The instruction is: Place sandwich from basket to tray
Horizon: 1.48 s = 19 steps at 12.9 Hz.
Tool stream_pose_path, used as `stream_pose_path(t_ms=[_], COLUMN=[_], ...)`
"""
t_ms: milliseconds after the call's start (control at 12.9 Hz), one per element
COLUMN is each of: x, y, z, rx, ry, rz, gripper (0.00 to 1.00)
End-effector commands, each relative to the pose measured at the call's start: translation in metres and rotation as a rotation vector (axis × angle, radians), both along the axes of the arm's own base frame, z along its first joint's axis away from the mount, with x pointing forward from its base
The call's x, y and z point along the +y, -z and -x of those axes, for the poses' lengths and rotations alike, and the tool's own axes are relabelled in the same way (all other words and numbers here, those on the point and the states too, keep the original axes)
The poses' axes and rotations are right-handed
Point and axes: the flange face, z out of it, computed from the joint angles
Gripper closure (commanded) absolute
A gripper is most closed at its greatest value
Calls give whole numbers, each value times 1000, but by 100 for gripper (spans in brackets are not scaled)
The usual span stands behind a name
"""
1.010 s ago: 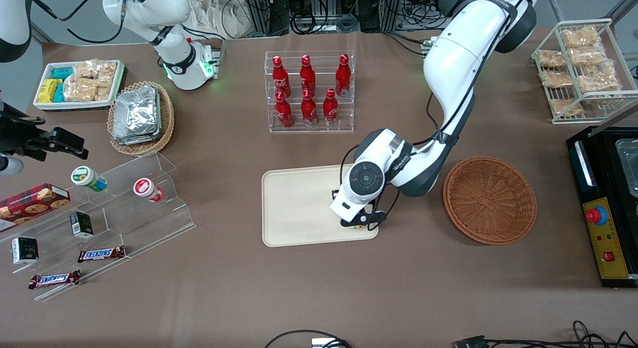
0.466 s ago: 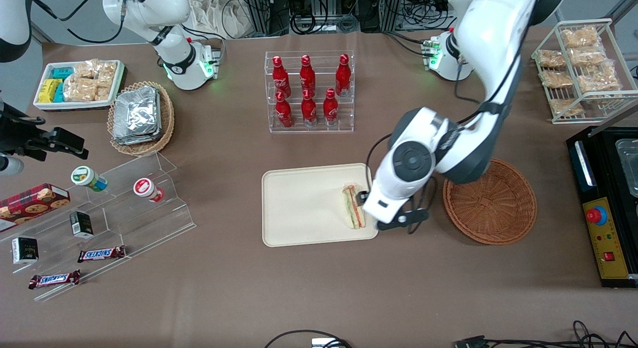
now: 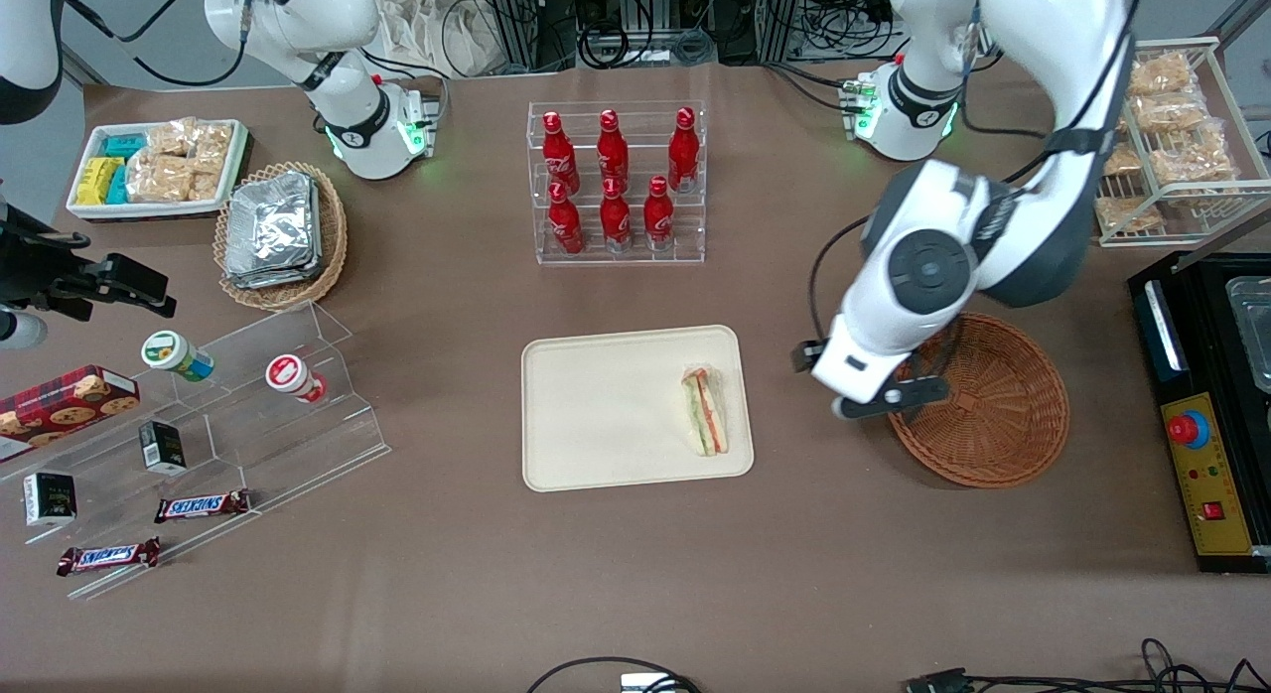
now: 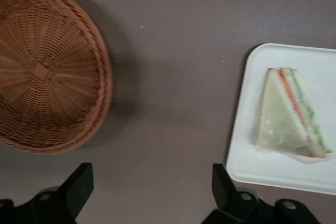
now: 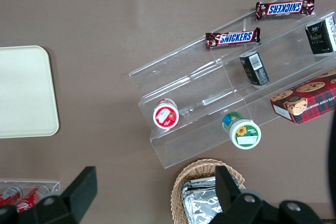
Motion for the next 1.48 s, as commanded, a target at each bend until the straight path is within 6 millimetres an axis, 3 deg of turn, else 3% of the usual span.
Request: stream_pose_path(t_ms=[0,78,311,621,699,854,1243,1398], x=[45,52,102,119,129,130,182,183], y=[-21,-26,-46,-74,-75,-73,-73,-75], z=[1,-3,-19,-32,-35,-35,-41,-42], rx=[-23,-34,-58,-71,-79,-79,-66,-88], ry=[26,14,-58,-94,-113,-113,-70,-32], rz=[16,17,15,16,18,18,85,92], gripper=[0,0,0,0,0,0,0,0])
